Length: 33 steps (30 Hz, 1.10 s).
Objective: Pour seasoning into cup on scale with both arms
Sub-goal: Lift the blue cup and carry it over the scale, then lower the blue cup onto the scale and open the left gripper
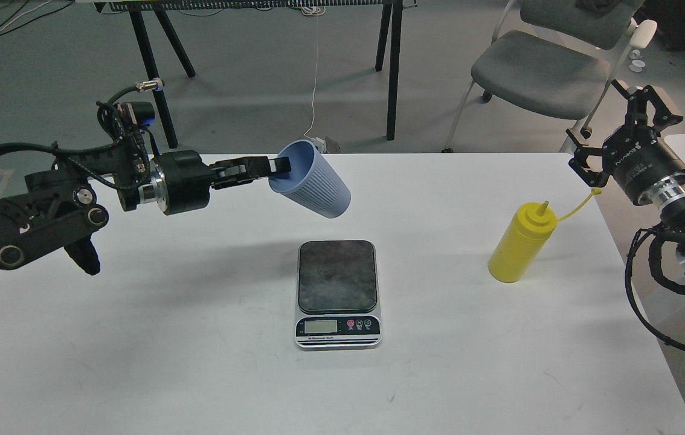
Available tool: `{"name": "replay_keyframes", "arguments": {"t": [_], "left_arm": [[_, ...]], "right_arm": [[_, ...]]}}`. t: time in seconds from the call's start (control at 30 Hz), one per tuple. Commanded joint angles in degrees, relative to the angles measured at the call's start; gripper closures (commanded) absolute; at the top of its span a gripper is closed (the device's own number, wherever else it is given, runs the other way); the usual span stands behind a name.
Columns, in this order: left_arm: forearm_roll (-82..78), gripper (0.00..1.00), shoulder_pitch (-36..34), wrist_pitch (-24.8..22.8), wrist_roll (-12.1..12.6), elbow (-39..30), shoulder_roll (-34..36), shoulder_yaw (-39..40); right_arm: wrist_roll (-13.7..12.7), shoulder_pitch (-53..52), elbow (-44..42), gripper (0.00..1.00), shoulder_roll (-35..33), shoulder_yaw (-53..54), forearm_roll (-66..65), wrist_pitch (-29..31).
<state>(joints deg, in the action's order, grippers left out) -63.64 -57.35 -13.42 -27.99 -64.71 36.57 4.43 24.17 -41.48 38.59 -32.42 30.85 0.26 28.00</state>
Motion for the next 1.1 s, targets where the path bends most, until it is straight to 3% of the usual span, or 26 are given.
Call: {"name": "replay_keyframes", "arguments": {"t": [0.0, 0.2, 0.57, 1.07], "left_arm": [[-1.40, 0.87, 2.15, 0.50, -0.01, 0.20, -1.85, -0.39], [-2.72, 0.86, 3.12, 1.11, -0.01, 1.16, -5.10, -0.47], [-4.74, 0.86, 4.70, 2.35, -0.01, 9.25, -13.19, -0.91], [-10.10, 0.83, 4.70, 2.70, -0.01, 13.47, -13.28, -4.87]], "right_arm": [[-0.09, 0.00, -0.10, 0.01, 0.25, 0.00, 0.00, 0.00], [-0.09, -0.09, -0.10, 0.01, 0.34, 0.00, -0.09, 0.00], [-0.09, -0.09, -0.18, 0.01, 0.25, -0.09, -0.09, 0.00], [-0.09, 0.08, -0.10, 0.01, 0.43, 0.00, -0.09, 0.00]]}}
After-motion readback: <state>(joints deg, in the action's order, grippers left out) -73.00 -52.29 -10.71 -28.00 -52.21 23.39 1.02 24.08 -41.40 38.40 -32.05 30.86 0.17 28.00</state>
